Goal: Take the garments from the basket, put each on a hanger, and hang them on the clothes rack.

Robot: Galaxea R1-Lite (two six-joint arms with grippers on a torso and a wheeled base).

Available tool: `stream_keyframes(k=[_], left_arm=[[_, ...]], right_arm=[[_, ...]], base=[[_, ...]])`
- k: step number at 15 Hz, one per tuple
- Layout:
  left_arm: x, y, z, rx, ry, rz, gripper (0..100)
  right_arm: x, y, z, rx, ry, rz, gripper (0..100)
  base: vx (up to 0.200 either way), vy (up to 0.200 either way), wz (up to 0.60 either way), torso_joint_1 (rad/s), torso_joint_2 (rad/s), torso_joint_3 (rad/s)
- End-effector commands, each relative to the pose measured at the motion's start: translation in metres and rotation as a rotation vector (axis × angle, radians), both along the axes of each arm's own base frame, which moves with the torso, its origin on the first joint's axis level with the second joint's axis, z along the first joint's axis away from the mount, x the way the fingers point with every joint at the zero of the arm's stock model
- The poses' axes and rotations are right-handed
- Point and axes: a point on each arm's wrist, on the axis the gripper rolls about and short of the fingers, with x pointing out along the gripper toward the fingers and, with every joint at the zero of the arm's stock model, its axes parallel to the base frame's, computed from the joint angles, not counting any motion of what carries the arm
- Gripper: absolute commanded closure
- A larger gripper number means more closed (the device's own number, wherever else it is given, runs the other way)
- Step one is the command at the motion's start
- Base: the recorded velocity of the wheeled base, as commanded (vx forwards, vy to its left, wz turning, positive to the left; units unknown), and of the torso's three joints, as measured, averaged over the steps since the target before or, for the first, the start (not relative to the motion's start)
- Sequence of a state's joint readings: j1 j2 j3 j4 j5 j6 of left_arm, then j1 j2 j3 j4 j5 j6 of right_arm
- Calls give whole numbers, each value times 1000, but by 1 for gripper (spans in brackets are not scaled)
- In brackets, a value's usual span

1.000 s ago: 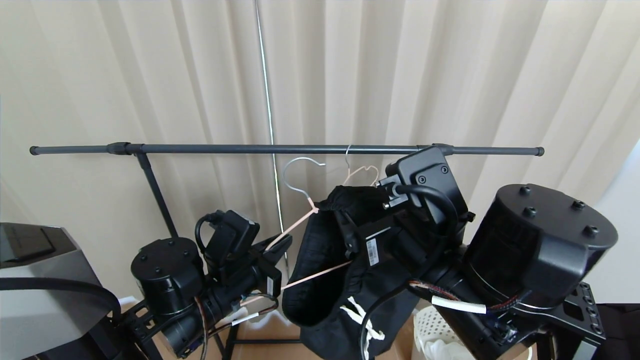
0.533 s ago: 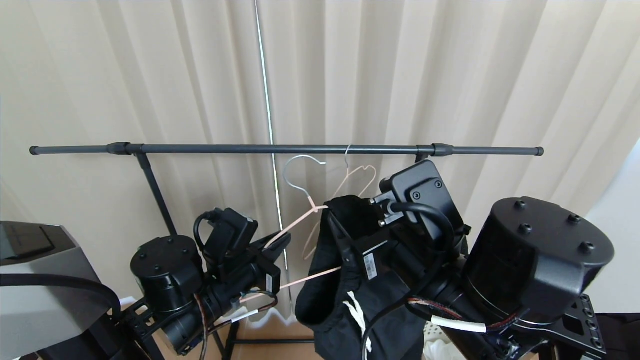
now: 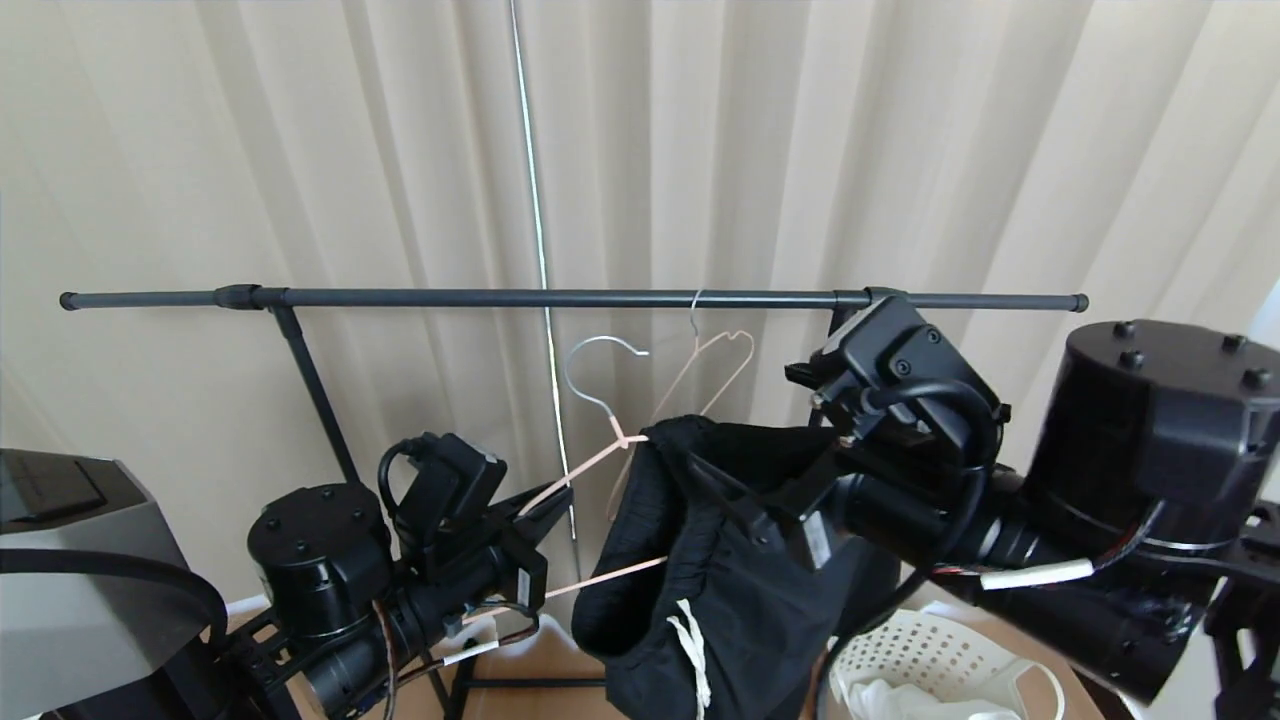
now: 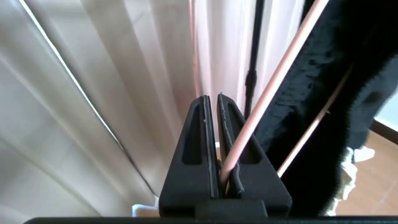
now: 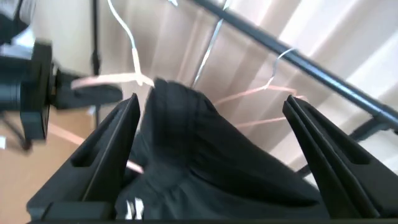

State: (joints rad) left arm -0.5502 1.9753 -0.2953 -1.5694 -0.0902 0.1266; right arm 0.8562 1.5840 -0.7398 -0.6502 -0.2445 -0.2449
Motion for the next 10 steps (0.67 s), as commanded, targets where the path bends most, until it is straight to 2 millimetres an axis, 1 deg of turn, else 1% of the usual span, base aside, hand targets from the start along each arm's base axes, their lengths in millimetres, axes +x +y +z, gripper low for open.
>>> stream_keyframes(k=[1,2,3,4,5,6,10], left_arm=[[-7,6,1,3,12,-38,100],[-7,6,1,7,9,-49,100],[-6,6,0,14,3,-55,100],[-8,6,-1,27,0,-73,100],[-8,6,-1,31,0,-77,100],[-11,8,-2,39,8,-77,100],[-15,7,-5,51,17,-89,100]], right_arm=[[-7,-47,56,43,-28,28,0],[-10,-55,68,8,-1,80,0],[-5,-65,78,-31,34,113,0],[-2,-72,83,-73,86,145,0],[-2,-73,84,-79,101,161,0],[-4,-74,80,-99,145,176,0],[-8,-76,71,-133,213,209,0]], base=[[0,0,0,0,0,0],[0,0,0,0,0,0],[0,0,0,0,0,0],[0,0,0,0,0,0],[0,0,0,0,0,0],[0,0,0,0,0,0],[0,0,0,0,0,0]])
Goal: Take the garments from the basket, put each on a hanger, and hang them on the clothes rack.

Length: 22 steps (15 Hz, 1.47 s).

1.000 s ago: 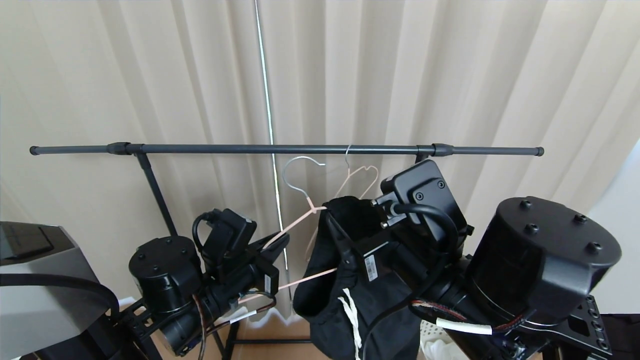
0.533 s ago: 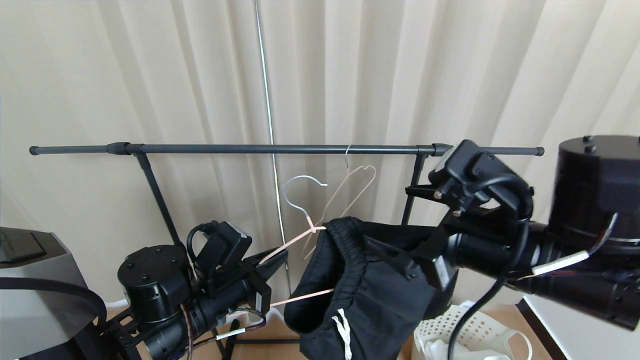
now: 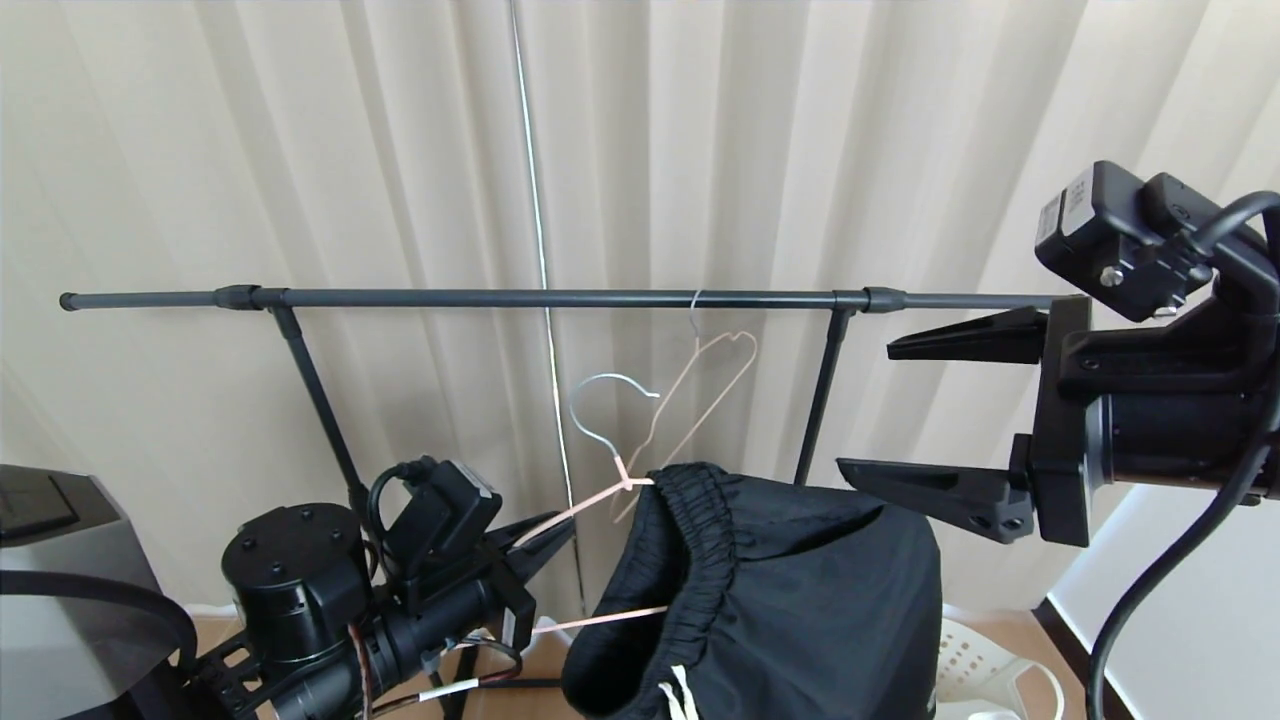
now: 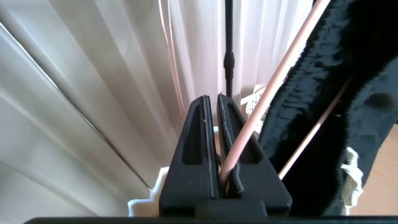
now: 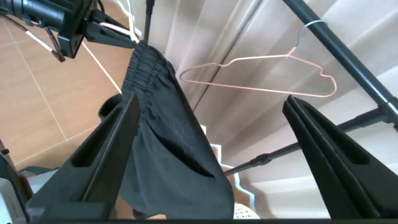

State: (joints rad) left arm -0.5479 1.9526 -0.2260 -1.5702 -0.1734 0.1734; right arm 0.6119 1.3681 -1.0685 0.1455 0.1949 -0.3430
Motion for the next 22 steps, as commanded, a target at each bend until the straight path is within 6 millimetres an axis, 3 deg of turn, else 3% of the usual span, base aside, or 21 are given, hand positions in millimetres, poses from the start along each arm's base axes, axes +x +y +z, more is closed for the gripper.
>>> stream_keyframes(k=[1,3,6,12,15,16,22], left_arm=[[-4,-1,-1,8,5,-13,100],[-16,2,-1,25,16,-30,100],[-17,2,1,29,3,-61,100],[-10,-9,6,24,-58,-118,100],[-6,-12,3,28,-51,-119,100],[-1,-16,-1,29,-49,-120,100],[11,-22,0,16,-71,-115,100]], right_arm=[[-4,-2,-3,1,11,17,0],[-12,-8,-9,4,32,43,0],[-13,-9,-8,-55,37,111,0],[43,12,-24,-147,84,246,0],[52,16,-27,-149,90,263,0],[57,19,-38,-154,140,333,0],[73,31,-71,-190,248,365,0]], base=[[0,0,0,0,0,0],[0,0,0,0,0,0],[0,0,0,0,0,0],[0,0,0,0,0,0],[0,0,0,0,0,0],[0,0,0,0,0,0],[0,0,0,0,0,0]])
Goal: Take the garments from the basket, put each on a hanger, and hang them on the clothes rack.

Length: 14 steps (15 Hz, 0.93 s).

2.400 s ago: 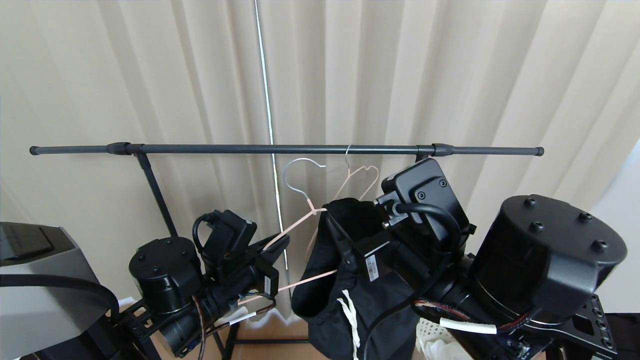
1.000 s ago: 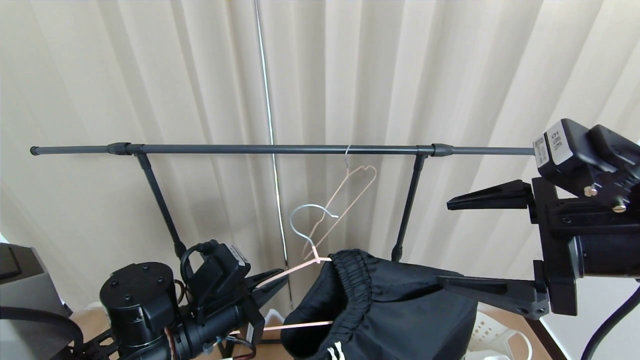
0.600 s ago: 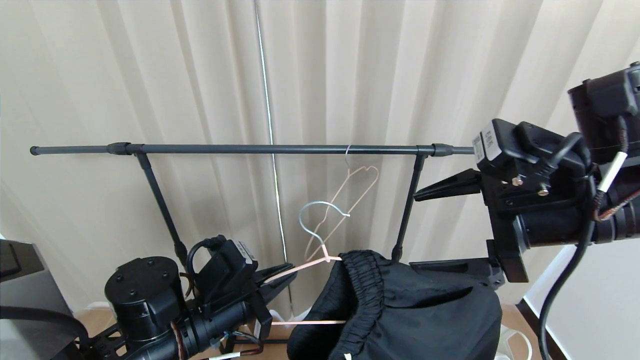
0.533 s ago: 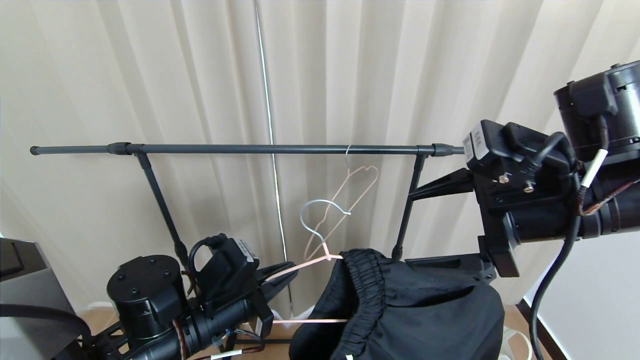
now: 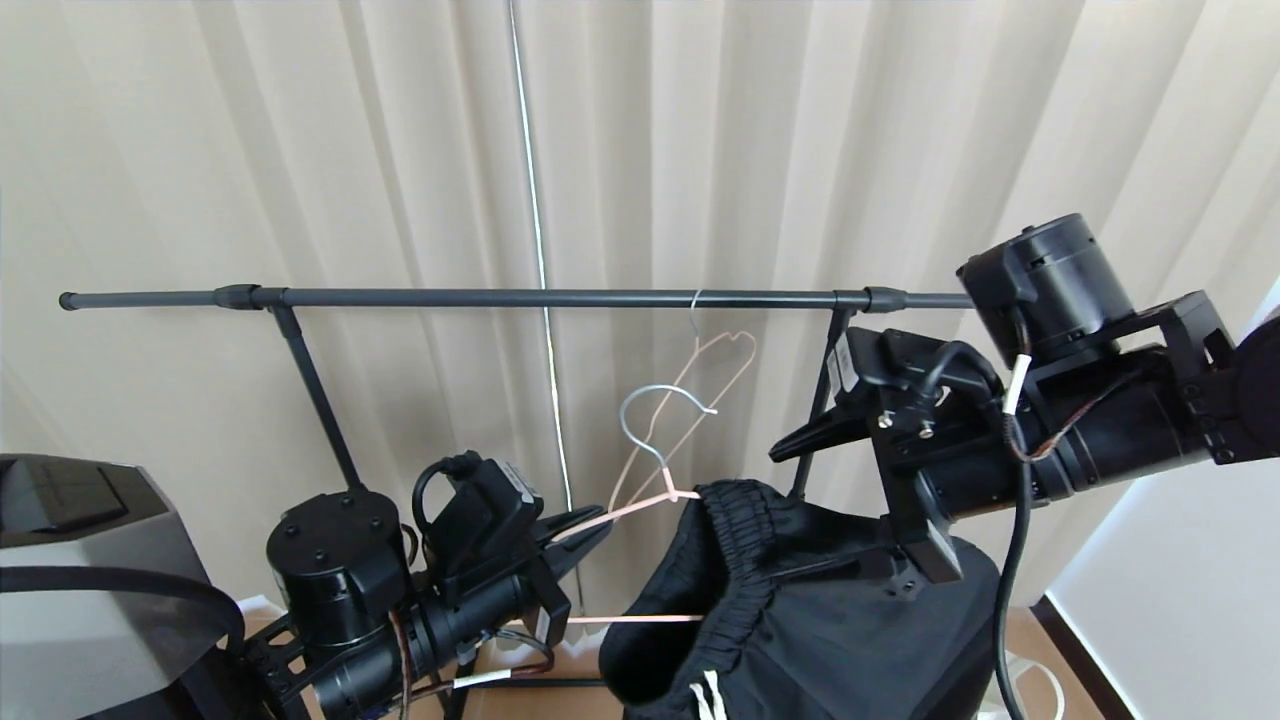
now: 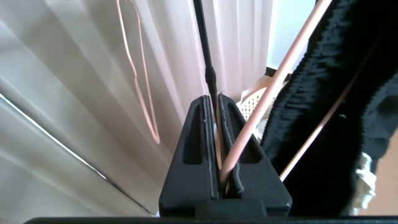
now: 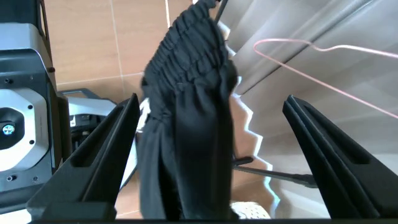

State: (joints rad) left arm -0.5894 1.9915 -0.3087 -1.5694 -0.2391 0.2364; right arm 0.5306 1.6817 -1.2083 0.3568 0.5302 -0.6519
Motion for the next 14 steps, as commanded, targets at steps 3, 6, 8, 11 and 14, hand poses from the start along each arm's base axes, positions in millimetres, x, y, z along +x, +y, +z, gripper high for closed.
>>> stream_keyframes(k=[3,6,8,11,14], left_arm=[[4,-3,1,-8,-11,0,100],[6,-4,3,-14,-20,0,100],[6,-4,3,-15,-21,0,100],[8,-5,4,-20,-29,0,100],[10,-5,5,-24,-36,3,100]], right_arm=[[12,8,-22,-37,63,2,0],[19,16,-31,-45,79,10,0],[24,19,-33,-40,72,8,0],[30,22,-38,-30,69,-2,0],[29,20,-35,-24,62,-2,100]], base=[[0,0,0,0,0,0],[0,0,0,0,0,0],[0,0,0,0,0,0],[0,0,0,0,0,0],[0,0,0,0,0,0]])
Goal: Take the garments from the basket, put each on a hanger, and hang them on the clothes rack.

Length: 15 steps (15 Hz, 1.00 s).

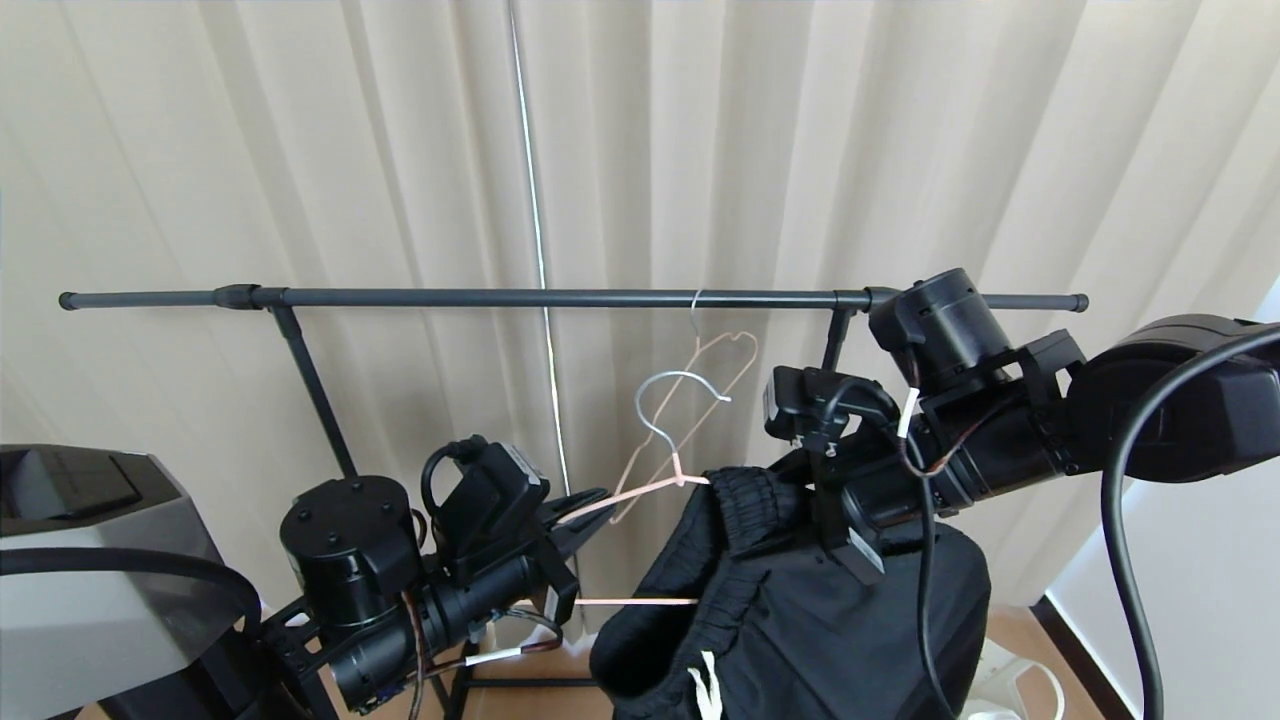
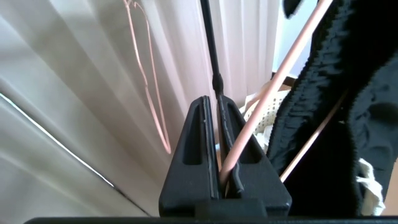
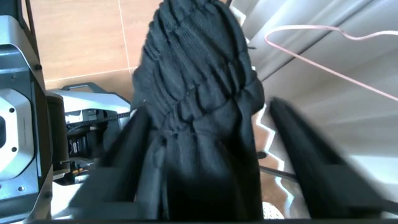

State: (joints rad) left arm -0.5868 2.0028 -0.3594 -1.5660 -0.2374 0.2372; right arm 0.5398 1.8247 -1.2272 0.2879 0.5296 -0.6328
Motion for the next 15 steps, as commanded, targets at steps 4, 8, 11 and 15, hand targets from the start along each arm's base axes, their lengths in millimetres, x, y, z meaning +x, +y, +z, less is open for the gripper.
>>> stream_keyframes(k=[4,8,11,15], left_arm=[[2,2,-1,-1,0,8,100],[4,4,0,-2,-3,17,100],[5,5,0,-1,-5,19,100],[5,5,0,-1,-7,5,0]], right_arm=[[0,-2,3,6,-9,-5,100],[-1,-3,6,11,-17,-5,100],[-2,-4,9,15,-24,-5,100],[-6,-5,13,21,-32,-4,100]], base=[[0,0,0,0,0,0],[0,0,0,0,0,0],[0,0,0,0,0,0],[0,0,0,0,0,0]])
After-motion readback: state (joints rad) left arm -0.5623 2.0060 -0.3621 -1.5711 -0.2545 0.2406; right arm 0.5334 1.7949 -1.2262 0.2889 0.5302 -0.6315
